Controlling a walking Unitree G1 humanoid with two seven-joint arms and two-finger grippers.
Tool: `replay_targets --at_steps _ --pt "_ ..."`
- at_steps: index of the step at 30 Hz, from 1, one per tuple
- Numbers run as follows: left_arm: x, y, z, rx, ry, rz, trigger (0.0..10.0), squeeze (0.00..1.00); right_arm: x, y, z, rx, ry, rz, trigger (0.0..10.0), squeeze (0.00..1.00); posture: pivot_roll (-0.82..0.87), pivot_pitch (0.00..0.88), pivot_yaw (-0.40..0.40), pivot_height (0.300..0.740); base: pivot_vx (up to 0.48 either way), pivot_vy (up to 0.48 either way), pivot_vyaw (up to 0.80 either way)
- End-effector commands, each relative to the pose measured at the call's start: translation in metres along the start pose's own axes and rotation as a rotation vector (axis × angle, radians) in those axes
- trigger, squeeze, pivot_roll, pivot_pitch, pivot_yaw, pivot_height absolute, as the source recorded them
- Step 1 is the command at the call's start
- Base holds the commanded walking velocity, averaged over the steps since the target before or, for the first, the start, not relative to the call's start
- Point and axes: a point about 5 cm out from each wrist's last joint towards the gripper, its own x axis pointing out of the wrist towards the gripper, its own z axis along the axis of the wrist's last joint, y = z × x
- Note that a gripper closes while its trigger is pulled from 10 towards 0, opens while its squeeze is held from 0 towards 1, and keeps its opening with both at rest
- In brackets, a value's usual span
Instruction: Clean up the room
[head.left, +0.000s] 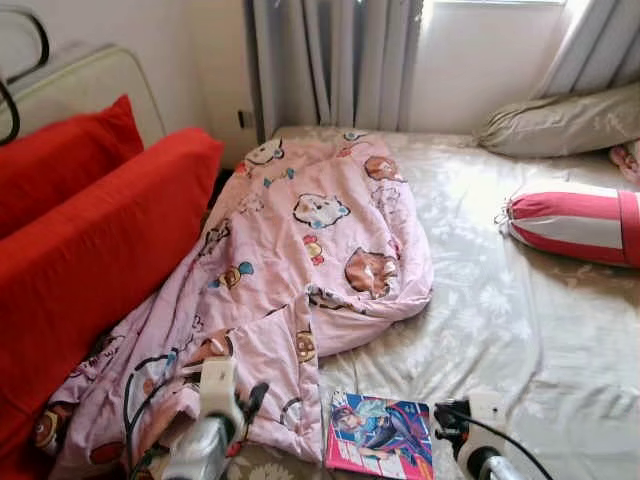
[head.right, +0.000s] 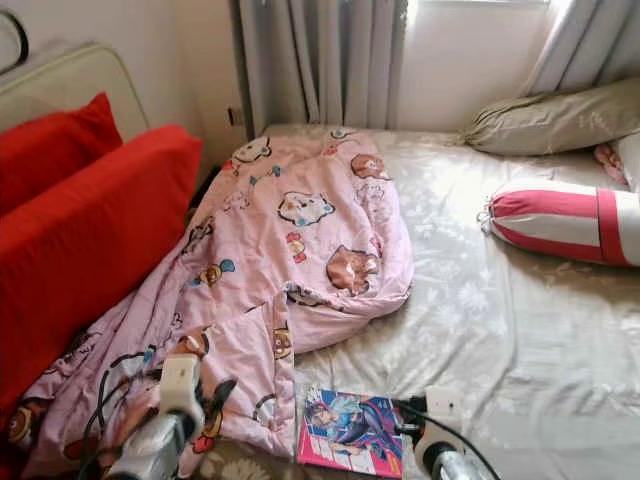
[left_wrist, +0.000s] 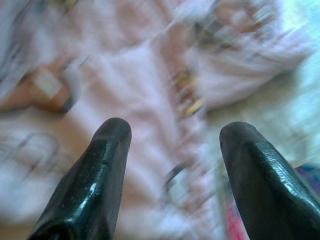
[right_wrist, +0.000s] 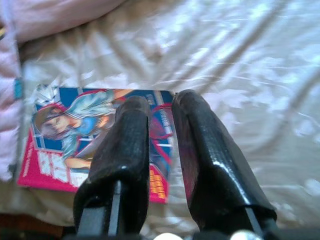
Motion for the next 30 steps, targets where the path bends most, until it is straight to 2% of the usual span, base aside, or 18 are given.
replay_targets --at_steps 1,4,6,7,9,12,14,15,18,23,25,30 --pt "-0.002 0.003 0.006 0.009 -0.059 -0.016 10.0 0.00 0.005 0.001 0.019 0.011 -0.083 0.002 10.0 0.00 0.04 0.000 0.000 0.740 0.000 0.000 0.00" --pt "-0.003 0.003 0.008 0.012 -0.081 -0.022 10.0 0.00 0.007 0.002 0.024 0.011 -0.102 0.002 10.0 0.00 0.04 0.000 -0.001 0.740 0.000 0.000 0.00" --pt "-0.006 0.005 0.016 0.020 -0.146 -0.029 10.0 0.00 0.013 0.020 0.033 0.010 -0.153 0.010 10.0 0.00 0.04 0.000 -0.001 0.740 0.000 0.000 0.00" --pt "-0.006 0.005 0.016 0.020 -0.146 -0.029 10.0 0.00 0.013 0.020 0.033 0.010 -0.153 0.010 10.0 0.00 0.04 0.000 -0.001 0.740 0.000 0.000 0.00" --pt "-0.009 0.005 0.020 0.025 -0.192 -0.034 10.0 0.00 0.015 0.032 0.036 -0.017 -0.190 0.029 10.0 0.00 0.04 0.000 -0.003 0.740 0.000 0.000 0.00" --pt "-0.009 0.004 0.022 0.025 -0.205 -0.037 10.0 0.00 0.014 0.035 0.035 -0.029 -0.205 0.041 10.0 0.00 0.04 0.000 -0.003 0.740 0.000 0.000 0.00" --pt "-0.009 0.003 0.024 0.023 -0.221 -0.040 10.0 0.00 0.011 0.038 0.035 -0.046 -0.242 0.056 10.0 0.00 0.04 0.000 -0.004 0.740 0.000 0.000 0.00" --pt "-0.011 0.000 0.032 0.035 -0.269 -0.067 10.0 0.00 0.008 0.043 0.038 -0.077 -0.305 0.081 10.0 0.00 0.03 0.000 -0.004 0.740 0.000 0.000 0.00" --pt "-0.014 0.003 0.039 0.040 -0.307 -0.073 10.0 0.00 0.007 0.045 0.044 -0.111 -0.349 0.085 10.0 0.00 0.04 0.000 -0.002 0.740 0.000 0.000 0.00" --pt "-0.017 0.007 0.041 0.048 -0.316 -0.059 10.0 0.00 0.009 0.044 0.058 -0.083 -0.408 0.044 10.0 0.00 0.05 0.000 -0.007 0.740 0.000 0.000 0.00" --pt "-0.019 0.008 0.042 0.054 -0.316 -0.055 10.0 0.00 0.009 0.045 0.065 -0.100 -0.435 0.021 10.0 0.00 0.05 0.006 -0.008 0.740 0.000 0.000 0.00" --pt "-0.021 0.008 0.043 0.044 -0.308 -0.051 10.0 0.00 0.008 0.046 0.067 -0.137 -0.440 0.003 10.0 0.00 0.04 0.021 -0.008 0.736 0.000 0.000 0.00"
